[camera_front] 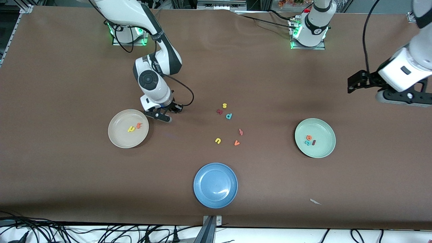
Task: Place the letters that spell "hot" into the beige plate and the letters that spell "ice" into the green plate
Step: 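Raise the left arm to rest while the right gripper carries the blue ring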
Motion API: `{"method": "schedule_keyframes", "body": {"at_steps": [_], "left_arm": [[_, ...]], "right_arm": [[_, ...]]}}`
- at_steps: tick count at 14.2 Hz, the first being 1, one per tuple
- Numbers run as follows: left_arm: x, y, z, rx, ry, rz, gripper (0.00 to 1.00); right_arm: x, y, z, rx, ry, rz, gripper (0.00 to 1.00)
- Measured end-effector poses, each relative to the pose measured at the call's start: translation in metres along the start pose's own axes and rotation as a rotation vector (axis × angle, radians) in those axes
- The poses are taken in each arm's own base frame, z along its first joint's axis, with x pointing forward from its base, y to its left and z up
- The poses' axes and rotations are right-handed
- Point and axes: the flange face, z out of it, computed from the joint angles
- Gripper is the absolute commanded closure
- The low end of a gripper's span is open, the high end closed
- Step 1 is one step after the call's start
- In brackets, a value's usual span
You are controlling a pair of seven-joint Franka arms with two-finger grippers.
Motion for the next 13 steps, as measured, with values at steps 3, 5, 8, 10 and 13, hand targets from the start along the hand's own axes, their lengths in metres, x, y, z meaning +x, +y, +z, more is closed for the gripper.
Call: {"method": "schedule_keyframes", "body": {"at_steps": [3, 5, 8, 10, 13], "left_arm": [[-0.018, 0.006, 0.004, -0.005, 0.006, 0.003, 0.00], [-0.023, -0.001, 0.003, -0.057, -0.002, -0.022, 0.00], [-0.027, -0.009, 0.006, -0.068, -0.029, -0.037, 0.00], [-0.027, -0.008, 0.006, -0.068, -0.034, -0.036, 0.00], [-0.027, -0.003, 0.007, -0.045, -0.035, -0.021, 0.00]], "right_arm": [[0.053, 0.041, -0.045, -0.019, 0.006, -0.107, 0.83], [0.081, 0.079, -0.054, -0.037, 0.017, -0.187, 0.83], [0.104, 0.117, -0.050, -0.055, 0.010, -0.263, 0.79], [0.115, 0.134, -0.046, -0.060, 0.004, -0.301, 0.10], [0.132, 0.148, -0.055, -0.055, 0.026, -0.318, 0.00]]}}
